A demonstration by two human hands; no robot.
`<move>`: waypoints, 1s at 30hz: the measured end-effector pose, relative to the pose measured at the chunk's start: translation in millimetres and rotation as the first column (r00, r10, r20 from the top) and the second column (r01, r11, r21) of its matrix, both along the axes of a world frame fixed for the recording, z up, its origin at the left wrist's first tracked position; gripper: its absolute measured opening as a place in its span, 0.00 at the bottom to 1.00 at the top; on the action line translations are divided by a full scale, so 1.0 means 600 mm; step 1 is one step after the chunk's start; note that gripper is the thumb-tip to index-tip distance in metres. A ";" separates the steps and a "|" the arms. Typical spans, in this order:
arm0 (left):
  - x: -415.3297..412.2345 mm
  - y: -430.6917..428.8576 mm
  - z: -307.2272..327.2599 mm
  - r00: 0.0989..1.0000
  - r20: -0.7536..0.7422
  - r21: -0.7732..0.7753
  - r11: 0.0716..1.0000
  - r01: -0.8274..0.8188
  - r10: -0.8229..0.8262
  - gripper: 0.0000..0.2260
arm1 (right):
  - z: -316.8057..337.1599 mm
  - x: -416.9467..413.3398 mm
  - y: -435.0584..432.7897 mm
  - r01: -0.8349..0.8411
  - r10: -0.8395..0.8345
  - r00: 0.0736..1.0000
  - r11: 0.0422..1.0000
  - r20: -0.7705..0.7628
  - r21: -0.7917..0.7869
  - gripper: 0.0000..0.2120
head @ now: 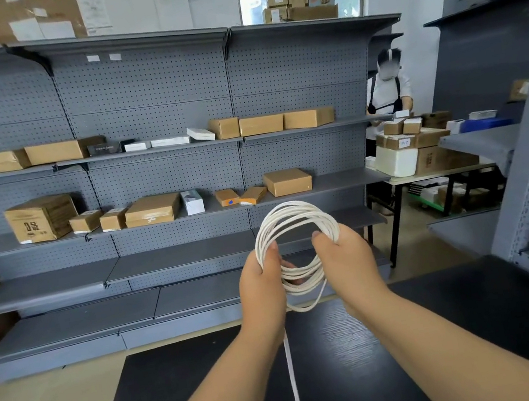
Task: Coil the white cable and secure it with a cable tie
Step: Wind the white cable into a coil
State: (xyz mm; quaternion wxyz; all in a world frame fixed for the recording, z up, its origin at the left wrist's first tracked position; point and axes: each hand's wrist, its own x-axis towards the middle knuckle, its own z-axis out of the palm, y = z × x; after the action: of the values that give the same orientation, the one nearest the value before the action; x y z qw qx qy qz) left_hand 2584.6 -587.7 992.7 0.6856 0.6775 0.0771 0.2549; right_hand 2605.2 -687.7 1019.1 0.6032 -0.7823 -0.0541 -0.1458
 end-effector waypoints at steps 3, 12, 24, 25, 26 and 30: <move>0.000 0.007 0.002 0.999 0.004 0.117 0.993 -0.033 0.032 0.14 | -0.011 0.000 0.003 -0.037 0.047 0.993 0.995 -0.112 0.096 0.09; -0.005 0.001 0.013 0.998 -0.053 0.024 1.000 -0.014 0.015 0.11 | -0.028 0.009 0.005 0.001 0.021 0.990 0.988 -0.137 0.156 0.08; -0.006 -0.005 0.006 0.994 -0.085 -0.370 0.925 -0.092 0.064 0.11 | -0.050 -0.001 0.022 -0.073 0.132 0.956 0.972 -0.261 0.223 0.07; -0.003 0.000 0.006 0.992 -0.079 -0.308 0.945 -0.114 0.094 0.11 | -0.049 -0.002 0.021 -0.100 0.154 0.952 0.973 -0.266 0.206 0.09; -0.001 0.004 0.007 0.991 -0.064 -0.248 0.960 -0.126 0.114 0.11 | -0.049 -0.003 0.021 -0.117 0.170 0.949 0.972 -0.265 0.204 0.10; 0.004 0.009 0.016 0.986 -0.015 -0.109 0.979 -0.169 0.169 0.12 | -0.045 -0.004 0.020 -0.151 0.205 0.951 0.961 -0.231 0.233 0.10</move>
State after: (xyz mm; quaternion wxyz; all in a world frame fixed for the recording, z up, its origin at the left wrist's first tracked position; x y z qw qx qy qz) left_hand 2586.8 -582.6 1002.5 0.6977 0.6303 0.1502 0.3058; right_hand 2603.0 -675.9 992.1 0.6960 -0.7173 -0.0316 0.0054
